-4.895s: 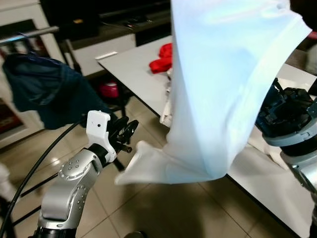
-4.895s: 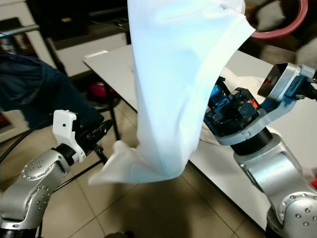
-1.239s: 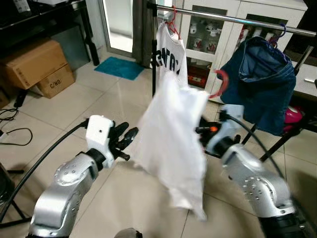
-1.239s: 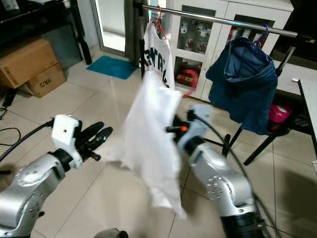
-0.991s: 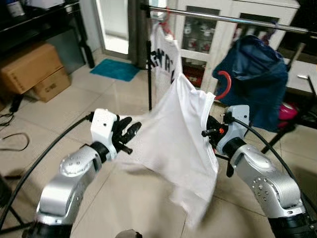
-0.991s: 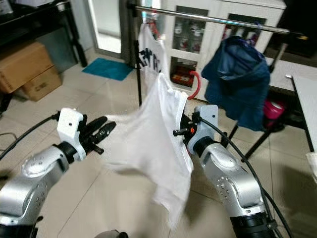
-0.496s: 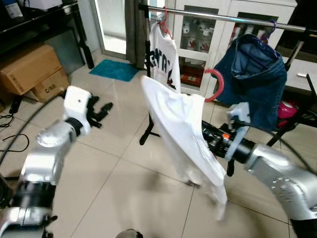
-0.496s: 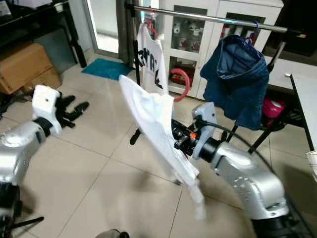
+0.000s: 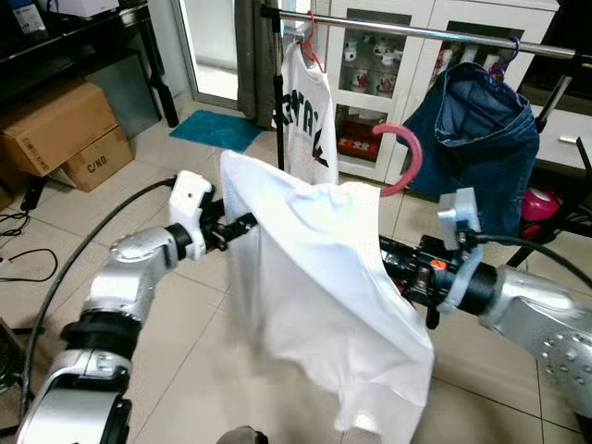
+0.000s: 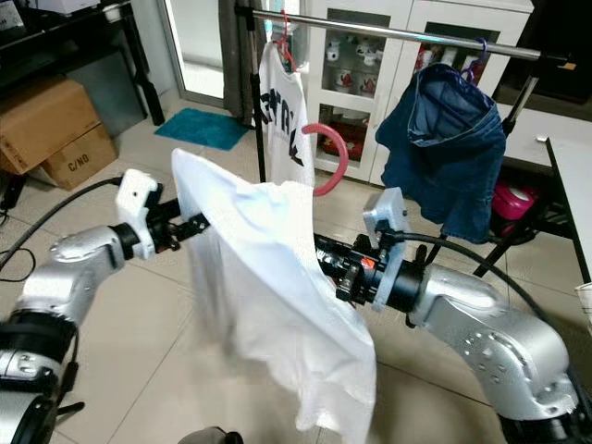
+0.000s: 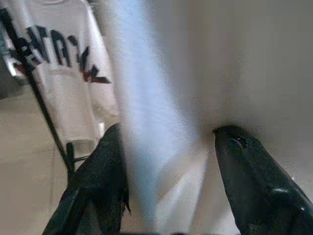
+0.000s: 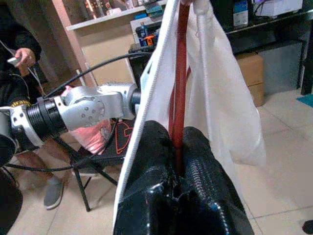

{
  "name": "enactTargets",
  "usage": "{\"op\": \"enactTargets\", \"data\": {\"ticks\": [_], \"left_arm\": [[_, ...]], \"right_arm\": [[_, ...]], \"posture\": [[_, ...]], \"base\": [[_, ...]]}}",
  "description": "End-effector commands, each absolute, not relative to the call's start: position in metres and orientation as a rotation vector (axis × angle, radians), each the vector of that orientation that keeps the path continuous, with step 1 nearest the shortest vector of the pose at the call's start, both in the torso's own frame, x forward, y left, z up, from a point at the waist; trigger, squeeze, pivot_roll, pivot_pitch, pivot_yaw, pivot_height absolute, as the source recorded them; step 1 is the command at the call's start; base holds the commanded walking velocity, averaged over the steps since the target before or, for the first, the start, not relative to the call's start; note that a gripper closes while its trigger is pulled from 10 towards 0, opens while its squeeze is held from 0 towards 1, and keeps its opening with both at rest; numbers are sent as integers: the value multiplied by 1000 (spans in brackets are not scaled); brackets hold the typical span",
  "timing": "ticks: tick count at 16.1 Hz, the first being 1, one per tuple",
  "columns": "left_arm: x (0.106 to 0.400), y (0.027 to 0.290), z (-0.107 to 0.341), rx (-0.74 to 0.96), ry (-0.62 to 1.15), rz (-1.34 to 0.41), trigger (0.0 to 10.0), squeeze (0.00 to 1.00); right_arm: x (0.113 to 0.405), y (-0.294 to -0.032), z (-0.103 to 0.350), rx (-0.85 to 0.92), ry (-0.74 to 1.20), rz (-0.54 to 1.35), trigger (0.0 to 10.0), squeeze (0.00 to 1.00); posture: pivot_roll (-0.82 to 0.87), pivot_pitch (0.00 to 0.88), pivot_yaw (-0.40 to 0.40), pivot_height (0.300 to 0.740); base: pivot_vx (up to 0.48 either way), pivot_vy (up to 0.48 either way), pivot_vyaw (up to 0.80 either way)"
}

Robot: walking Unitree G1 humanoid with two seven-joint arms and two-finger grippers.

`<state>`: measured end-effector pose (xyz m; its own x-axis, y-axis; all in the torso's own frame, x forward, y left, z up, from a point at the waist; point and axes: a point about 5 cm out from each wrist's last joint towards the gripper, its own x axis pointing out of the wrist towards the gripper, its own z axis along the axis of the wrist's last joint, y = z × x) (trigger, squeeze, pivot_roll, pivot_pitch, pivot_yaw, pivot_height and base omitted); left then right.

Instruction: Hang hanger

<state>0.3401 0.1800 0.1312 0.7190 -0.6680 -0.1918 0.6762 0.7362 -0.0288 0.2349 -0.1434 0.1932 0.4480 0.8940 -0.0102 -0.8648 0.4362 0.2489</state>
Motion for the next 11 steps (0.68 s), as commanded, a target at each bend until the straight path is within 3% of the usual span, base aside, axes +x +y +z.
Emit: {"op": "enactTargets", "data": {"ticks": [1, 2, 3, 4, 11], "left_arm": [[342, 177, 132, 69, 188, -754, 10000, 0], [344, 178, 131, 78, 186, -739, 10000, 0], [346, 179, 129, 77, 181, -715, 6667, 0], [348, 181, 127, 83, 178, -680, 0, 0], [337, 172, 113, 57, 172, -740, 0, 0]], "right_arm": [[230, -143, 204, 219, 109, 1136, 10000, 0], [230, -143, 204, 221, 109, 1140, 10000, 0], [229, -142, 205, 224, 108, 1149, 10000, 0], [228, -141, 206, 225, 105, 1158, 10000, 0], [224, -141, 208, 243, 106, 1166, 10000, 0]], "posture": [[-116, 0, 70, 740], [-116, 0, 70, 740], [-115, 0, 71, 740], [-115, 0, 72, 740], [-115, 0, 66, 740]], "base": [[0, 0, 0], [0, 0, 0], [0, 0, 0], [0, 0, 0], [0, 0, 0]]}}
